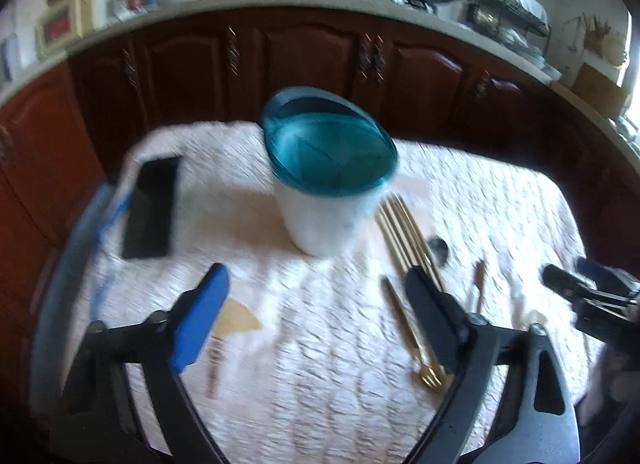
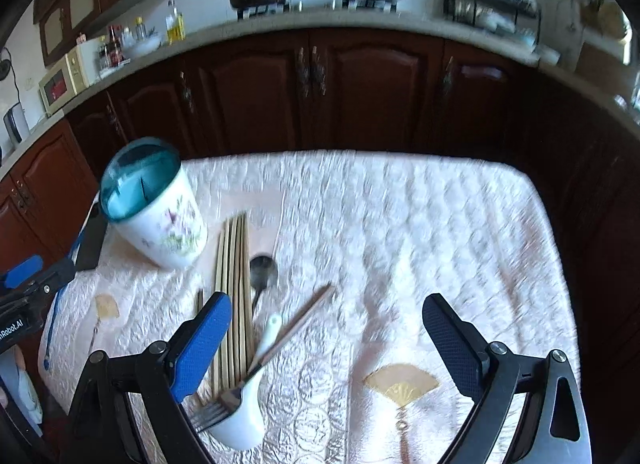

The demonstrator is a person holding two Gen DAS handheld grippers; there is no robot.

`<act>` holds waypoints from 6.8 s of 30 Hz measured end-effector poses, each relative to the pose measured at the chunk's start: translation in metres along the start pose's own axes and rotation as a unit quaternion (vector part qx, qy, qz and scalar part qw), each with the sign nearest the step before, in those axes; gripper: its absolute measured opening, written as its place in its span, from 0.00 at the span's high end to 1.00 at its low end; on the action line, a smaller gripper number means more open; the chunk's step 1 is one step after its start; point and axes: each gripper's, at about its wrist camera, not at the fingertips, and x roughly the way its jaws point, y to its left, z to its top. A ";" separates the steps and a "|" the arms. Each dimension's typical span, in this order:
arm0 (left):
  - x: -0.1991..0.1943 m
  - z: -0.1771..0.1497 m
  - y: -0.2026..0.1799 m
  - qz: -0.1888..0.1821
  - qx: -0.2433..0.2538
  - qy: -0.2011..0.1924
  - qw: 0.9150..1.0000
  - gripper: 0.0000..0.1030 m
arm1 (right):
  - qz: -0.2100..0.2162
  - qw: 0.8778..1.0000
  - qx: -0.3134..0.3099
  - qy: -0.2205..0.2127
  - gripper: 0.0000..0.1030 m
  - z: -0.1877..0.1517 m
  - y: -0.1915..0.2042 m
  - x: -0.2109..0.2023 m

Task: Organize utensils
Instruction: 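Grasp the gold fork with the left tool while the right tool grasps the wooden-handled fork, then lift both forks and carry them over the teal-rimmed white cup, then lower both forks into the cup and open both tools, then move both tools toward the bundle of wooden chopsticks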

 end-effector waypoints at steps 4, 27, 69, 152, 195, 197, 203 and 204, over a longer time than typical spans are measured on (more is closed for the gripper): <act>0.026 -0.006 -0.010 -0.042 0.001 0.042 0.998 0.35 | 0.040 0.998 0.020 0.053 0.49 -0.010 -0.006 0.037; 0.134 -0.009 -0.059 -0.036 0.037 0.144 0.988 0.76 | 0.145 0.971 0.117 0.147 0.84 0.014 -0.036 0.143; -0.001 0.052 0.069 -0.078 -0.091 0.057 0.991 0.84 | 0.296 0.950 -0.033 -0.092 0.91 0.139 0.054 -0.089; 0.068 0.118 0.031 0.002 -0.018 0.032 0.999 0.96 | 0.232 0.970 -0.067 -0.023 0.91 0.194 0.133 0.100; -0.033 0.039 0.008 -0.003 0.043 -0.053 0.998 0.18 | 0.188 0.980 -0.003 -0.067 0.12 0.042 0.037 -0.010; -0.032 0.034 0.005 0.001 0.039 -0.051 0.998 0.18 | 0.181 0.982 -0.001 -0.061 0.12 0.034 0.031 -0.011; -0.028 0.025 -0.006 0.016 0.050 -0.047 0.998 0.18 | 0.153 0.987 0.011 -0.049 0.12 0.015 0.013 -0.012; -0.027 0.024 -0.008 0.016 0.051 -0.045 0.998 0.18 | 0.148 0.988 0.012 -0.049 0.12 0.013 0.011 -0.013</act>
